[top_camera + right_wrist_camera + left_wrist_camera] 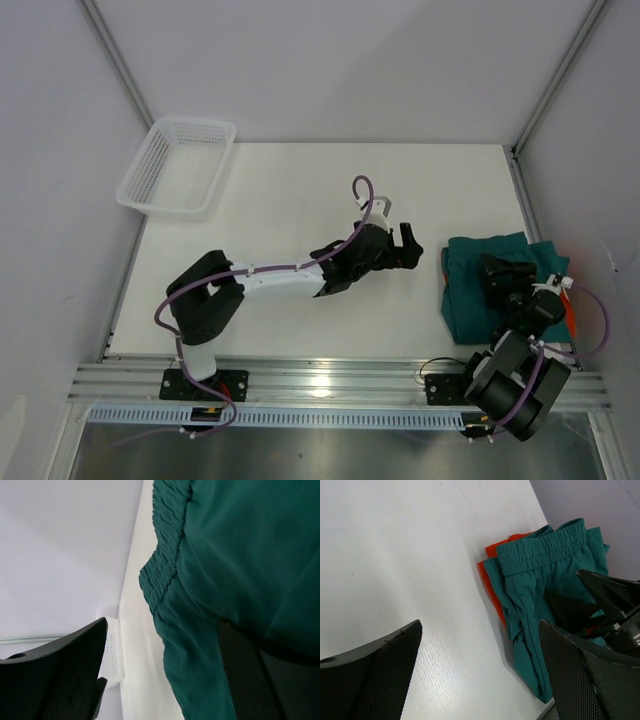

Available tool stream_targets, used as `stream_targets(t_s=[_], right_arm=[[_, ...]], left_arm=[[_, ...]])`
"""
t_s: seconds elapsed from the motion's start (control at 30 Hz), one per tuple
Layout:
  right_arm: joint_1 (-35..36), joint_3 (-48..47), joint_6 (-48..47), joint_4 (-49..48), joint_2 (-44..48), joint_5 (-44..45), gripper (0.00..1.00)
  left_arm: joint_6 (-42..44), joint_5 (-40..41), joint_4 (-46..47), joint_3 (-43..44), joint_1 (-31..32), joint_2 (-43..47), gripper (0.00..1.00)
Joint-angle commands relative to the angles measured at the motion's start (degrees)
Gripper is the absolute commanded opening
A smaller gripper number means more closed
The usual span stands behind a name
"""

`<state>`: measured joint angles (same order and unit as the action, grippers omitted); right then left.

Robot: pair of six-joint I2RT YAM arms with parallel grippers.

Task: Fold and stack the shorts
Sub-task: Neatly place the folded shorts to the corner

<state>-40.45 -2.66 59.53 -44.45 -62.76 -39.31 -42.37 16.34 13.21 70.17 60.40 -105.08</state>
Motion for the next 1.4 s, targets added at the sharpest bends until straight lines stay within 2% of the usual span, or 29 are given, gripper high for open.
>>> stream_targets(t_s=[0.0,0.07,0.1,0.17,0.23,0.37,0.4,0.47,0.5,0.57,0.6,0.67,0.7,0.83,0.97,1.1,1.37], right_arm=[[-0.4,-4.2,-1.8,1.0,4.6,0.3,0.91],[0.6,-8.0,-5.1,8.7,12.5,1.5,0.93],[1.4,-10.4,-7.3,18.3,15.3,2.4,0.94],[5.2,-19.2,-15.0,31.2,21.4,6.0,0.98],[8.3,-26.6,-20.9,36.7,23.5,9.1,1.0],[18.5,-36.6,-29.1,49.0,20.1,14.6,0.99],[23.5,-37.9,-30.8,49.9,19.4,17.4,1.0],[28.8,-40.8,-34.9,52.0,17.6,21.1,0.99],[34.2,-41.5,-36.3,52.3,16.8,24.3,0.99],[39.7,-43.6,-40.1,53.7,14.7,28.7,1.0],[45.7,-44.1,-41.2,53.7,12.2,32.8,0.99],[51.4,-44.9,-44.0,53.1,9.1,37.4,0.99],[57.1,-44.9,-45.9,52.7,6.7,44.2,1.0],[65.6,-41.7,-49.3,46.7,3.6,50.5,1.0],[68.6,-39.2,-47.8,39.2,0.7,48.2,1.0],[75.2,-37.7,-48.9,36.8,-3.6,55.4,1.0],[81.3,-23.7,-45.9,20.1,-2.8,59.3,1.0]], left_arm=[[1.6,1.2,2.5,0.0,-0.4,3.4,0.99],[2.0,0.9,1.4,0.2,-0.8,4.4,0.99],[2.1,0.8,0.9,0.6,-1.1,5.0,0.99],[2.6,0.6,-0.4,0.8,-1.9,7.2,0.99],[3.5,0.6,-1.2,-0.1,-2.8,10.0,0.99],[5.9,2.4,-3.4,-2.7,-4.3,16.4,0.99],[6.5,3.3,-4.7,-3.7,-4.6,17.9,0.99],[9.1,6.9,-6.1,-6.3,-4.6,22.7,0.99],[9.8,8.4,-7.7,-7.1,-4.6,24.6,0.99],[11.9,11.9,-9.1,-10.8,-4.9,28.2,0.99],[12.6,14.6,-9.9,-12.1,-5.3,32.3,0.99],[14.2,16.6,-10.8,-17.0,-6.3,36.3,0.99],[14.6,18.5,-11.7,-18.0,-7.7,40.2,0.99],[17.1,22.1,-17.5,-25.6,-11.2,49.7,0.99],[18.6,24.4,-19.4,-32.1,-12.4,58.0,0.99],[18.2,26.7,-23.8,-36.7,-12.6,62.4,0.99],[14.0,28.8,-23.8,-46.8,-12.6,68.6,0.99]])
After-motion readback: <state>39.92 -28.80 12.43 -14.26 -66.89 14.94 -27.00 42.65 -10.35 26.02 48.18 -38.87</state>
